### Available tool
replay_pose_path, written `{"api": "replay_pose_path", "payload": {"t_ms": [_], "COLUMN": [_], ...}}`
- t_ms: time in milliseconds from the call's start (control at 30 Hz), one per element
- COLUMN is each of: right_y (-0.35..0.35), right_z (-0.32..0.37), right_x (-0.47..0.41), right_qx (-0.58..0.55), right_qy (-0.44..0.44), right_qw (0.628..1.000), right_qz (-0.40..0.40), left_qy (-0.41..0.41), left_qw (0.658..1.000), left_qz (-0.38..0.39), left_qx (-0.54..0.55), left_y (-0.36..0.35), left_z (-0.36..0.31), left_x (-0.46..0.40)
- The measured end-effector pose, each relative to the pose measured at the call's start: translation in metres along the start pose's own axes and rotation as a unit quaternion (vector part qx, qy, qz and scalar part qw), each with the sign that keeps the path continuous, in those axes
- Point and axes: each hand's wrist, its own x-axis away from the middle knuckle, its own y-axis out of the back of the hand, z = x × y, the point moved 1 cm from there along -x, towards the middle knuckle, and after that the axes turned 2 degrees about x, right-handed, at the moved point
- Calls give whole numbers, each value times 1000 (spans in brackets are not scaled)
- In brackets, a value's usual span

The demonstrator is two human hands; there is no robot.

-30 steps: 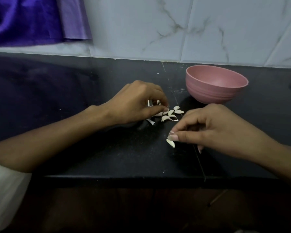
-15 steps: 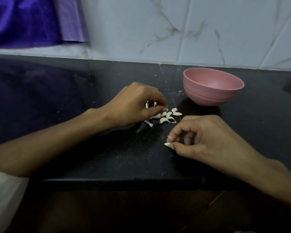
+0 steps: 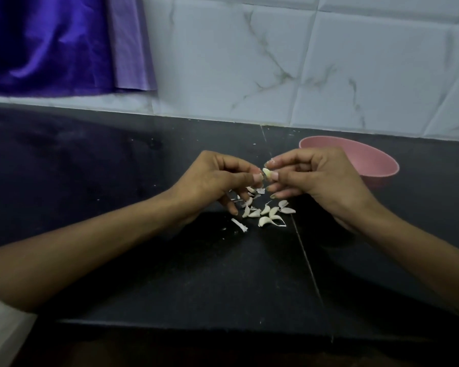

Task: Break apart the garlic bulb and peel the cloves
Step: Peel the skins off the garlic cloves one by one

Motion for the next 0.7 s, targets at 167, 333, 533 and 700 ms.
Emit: {"api": "replay_pose_path", "payload": {"t_ms": [167, 333, 533, 700], "right_y": [-4, -5, -6, -7], "right_z": [-11, -15, -16, -17], "right_x": [-2, 3, 7, 7], "right_qx": [-5, 2, 10, 11], "right_qy": [17, 30, 47, 47], "right_qw": [1000, 999, 999, 999], "right_qz": [10, 14, 6, 0], "left_qy": [-3, -1, -1, -9], "left_qw": [1000, 1000, 1000, 999], "left_qz": [-25, -26, -16, -11], "left_qx": [-7, -9, -17, -34], "left_y": [0, -2, -5, -5], "left_z": [3, 4, 2, 2], "left_x": [-1, 0, 2, 3]}}
